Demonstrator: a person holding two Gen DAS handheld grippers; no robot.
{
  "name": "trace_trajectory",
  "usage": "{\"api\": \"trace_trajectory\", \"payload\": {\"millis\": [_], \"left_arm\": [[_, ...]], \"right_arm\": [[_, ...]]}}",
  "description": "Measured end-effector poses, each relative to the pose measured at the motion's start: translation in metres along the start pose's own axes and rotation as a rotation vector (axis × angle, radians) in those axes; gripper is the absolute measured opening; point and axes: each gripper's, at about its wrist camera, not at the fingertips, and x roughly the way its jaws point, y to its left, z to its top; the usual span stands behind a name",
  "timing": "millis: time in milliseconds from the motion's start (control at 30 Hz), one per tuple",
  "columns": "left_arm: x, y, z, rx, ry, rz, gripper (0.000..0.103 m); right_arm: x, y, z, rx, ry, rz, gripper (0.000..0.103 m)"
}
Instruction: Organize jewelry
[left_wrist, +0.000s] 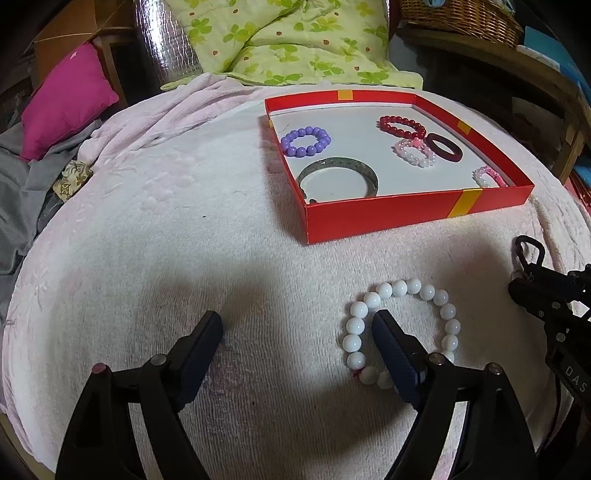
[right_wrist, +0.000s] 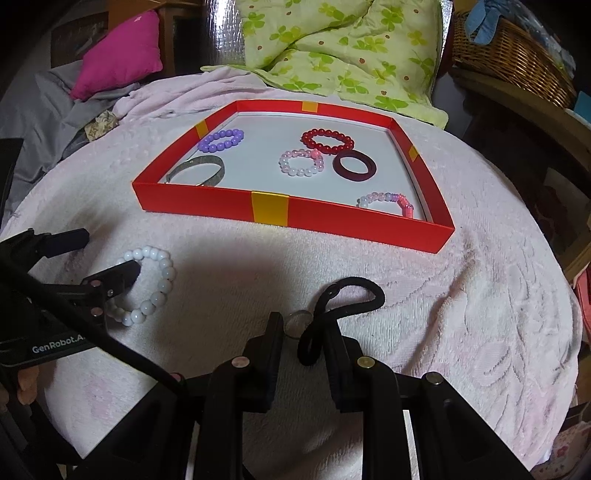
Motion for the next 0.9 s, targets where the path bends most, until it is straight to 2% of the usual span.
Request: {"api": "trace_trajectory", "payload": {"millis": [267, 333, 400, 600, 700, 900], "left_arm": [[0.002, -0.001, 0.003, 0.021, 0.004, -0.002, 0.082], [0.0, -0.003, 0.003, 0.035, -0.002, -0.018, 0.074], [-0.002, -0.009, 0.004, 0.058, -0.011, -0.043, 0.057], [-0.007, -0.023, 0.002, 0.142, -0.035, -0.059, 0.03], [-0.008, -0.026, 0.002, 0.161, -0.039, -0.067, 0.021], [-0.008, -0.024, 0.003, 0.149, -0.034, -0.087, 0.016]], "right_arm": [[0.0, -0.001, 0.0, -0.001, -0.002, 0.004, 0.024], [0.0, -0.001, 0.001, 0.002, -0.002, 0.006, 0.024], [0.0, -0.001, 0.001, 0.002, -0.001, 0.005, 0.024], [0.0, 0.0, 0.001, 0.003, -0.001, 0.001, 0.024], [0.0, 0.0, 0.001, 0.004, -0.002, 0.001, 0.024], [0.0, 0.0, 0.001, 0.004, -0.002, 0.001, 0.024]]}}
